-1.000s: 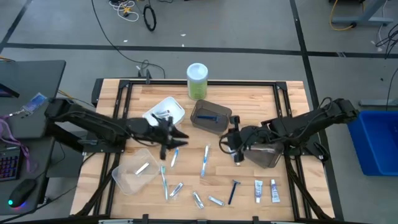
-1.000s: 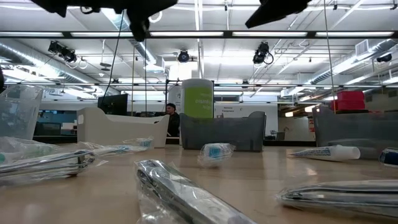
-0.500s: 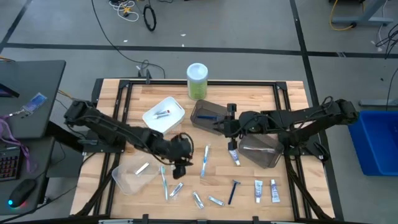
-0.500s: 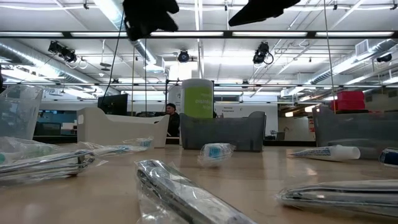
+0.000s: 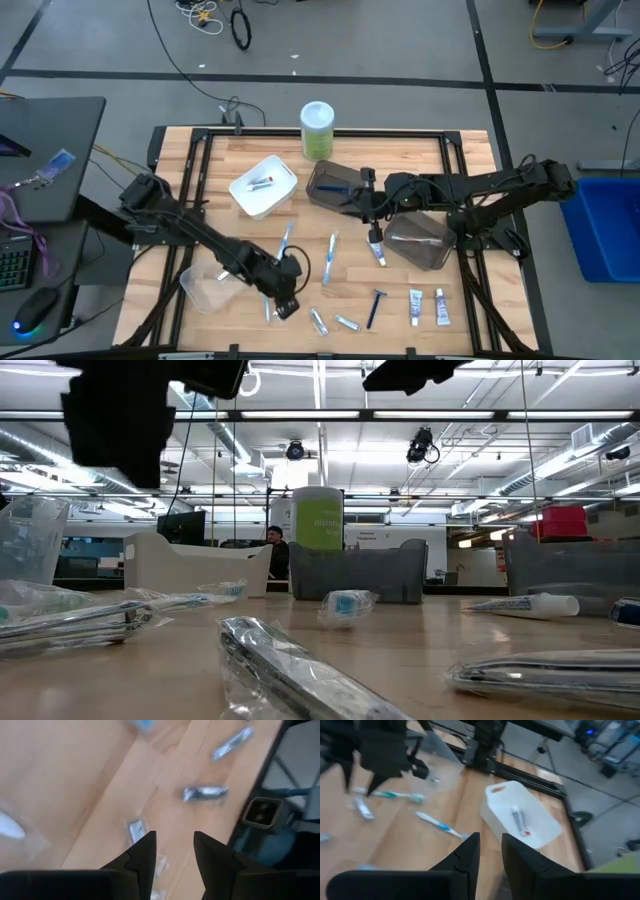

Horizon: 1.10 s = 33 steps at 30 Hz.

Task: Pick & Place Travel size toiletries
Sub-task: Put the nail cutter into the transparent bin

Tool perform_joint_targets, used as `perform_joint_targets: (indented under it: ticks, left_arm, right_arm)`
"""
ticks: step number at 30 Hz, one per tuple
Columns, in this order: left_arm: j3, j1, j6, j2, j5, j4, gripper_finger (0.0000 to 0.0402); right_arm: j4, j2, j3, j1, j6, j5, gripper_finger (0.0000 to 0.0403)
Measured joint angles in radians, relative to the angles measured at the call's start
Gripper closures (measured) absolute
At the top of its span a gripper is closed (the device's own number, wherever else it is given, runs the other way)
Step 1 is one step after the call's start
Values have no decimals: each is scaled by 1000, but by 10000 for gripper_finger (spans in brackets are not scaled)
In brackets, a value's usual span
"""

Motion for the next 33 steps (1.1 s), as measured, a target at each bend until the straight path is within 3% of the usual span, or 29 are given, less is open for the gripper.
perform_joint_targets:
  ticks: [7,20,33]
  left_arm:
    - [0,-43,-101,97,-35,6,263]
    - [0,-61,-168,173,-66,13,263]
    - [0,-25,26,173,-102,8,265]
  right_arm:
    - [12,0,-14,1,71,-97,313]
    - [48,0,-37,1,121,-106,312]
    - [63,0,-37,1,116,-106,309]
